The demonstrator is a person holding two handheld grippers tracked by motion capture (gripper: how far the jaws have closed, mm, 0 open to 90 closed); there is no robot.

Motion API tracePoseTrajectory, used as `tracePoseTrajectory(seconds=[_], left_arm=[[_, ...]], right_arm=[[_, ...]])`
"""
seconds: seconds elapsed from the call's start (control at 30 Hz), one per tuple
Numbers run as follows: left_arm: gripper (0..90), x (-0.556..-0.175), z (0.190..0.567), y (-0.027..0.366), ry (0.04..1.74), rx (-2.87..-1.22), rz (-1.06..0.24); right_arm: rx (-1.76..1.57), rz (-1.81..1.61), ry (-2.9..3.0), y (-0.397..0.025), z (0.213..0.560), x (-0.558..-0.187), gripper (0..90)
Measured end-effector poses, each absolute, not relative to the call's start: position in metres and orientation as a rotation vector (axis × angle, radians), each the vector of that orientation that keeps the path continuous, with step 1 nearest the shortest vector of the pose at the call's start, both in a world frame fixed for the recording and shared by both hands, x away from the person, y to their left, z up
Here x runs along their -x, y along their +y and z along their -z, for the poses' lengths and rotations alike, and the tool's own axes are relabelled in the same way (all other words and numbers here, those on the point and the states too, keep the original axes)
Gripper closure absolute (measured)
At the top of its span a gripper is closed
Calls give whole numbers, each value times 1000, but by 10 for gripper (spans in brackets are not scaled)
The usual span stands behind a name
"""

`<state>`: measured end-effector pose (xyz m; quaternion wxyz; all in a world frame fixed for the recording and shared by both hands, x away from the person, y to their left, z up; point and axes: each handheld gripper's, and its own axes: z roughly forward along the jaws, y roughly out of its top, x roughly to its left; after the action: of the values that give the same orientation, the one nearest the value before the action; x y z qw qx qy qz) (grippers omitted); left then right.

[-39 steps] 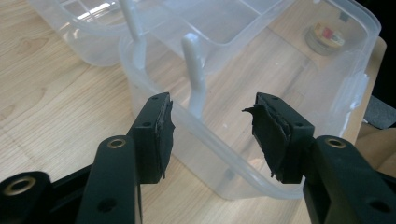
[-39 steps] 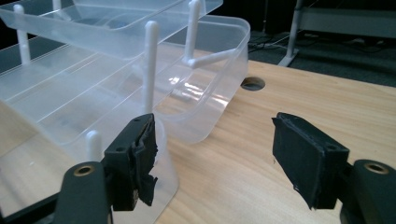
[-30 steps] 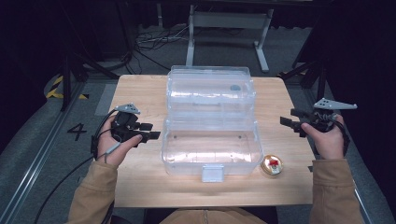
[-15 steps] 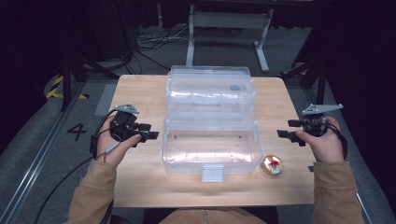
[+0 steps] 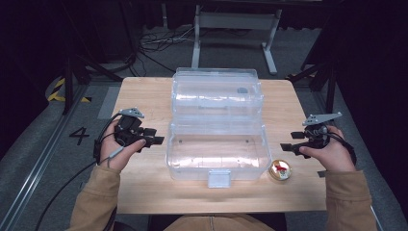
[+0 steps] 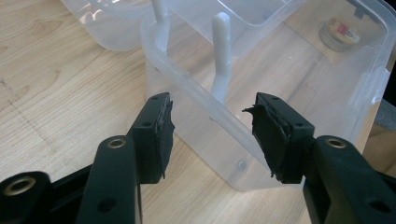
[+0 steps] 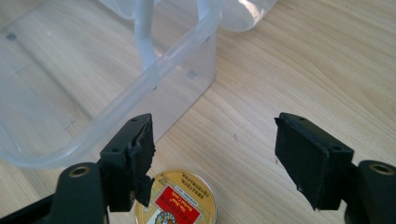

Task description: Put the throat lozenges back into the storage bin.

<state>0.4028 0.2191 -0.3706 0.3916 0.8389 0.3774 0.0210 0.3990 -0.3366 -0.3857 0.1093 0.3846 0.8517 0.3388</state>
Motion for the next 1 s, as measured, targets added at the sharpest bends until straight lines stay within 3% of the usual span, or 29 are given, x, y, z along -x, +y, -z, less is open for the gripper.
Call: tracePoseTrajectory(seconds=[0.27, 0.33, 1.0], left_arm=[[481, -403, 372, 219, 958, -2132, -49], [481, -403, 372, 219, 957, -2134, -49], [480, -404, 375, 218, 961, -2136, -43]], right_arm=[[-1068, -905, 2597, -333, 395, -396, 302], [-1005, -874, 2643, -333, 398, -396, 388], [-1055, -544, 2871, -315, 430, -392, 243]])
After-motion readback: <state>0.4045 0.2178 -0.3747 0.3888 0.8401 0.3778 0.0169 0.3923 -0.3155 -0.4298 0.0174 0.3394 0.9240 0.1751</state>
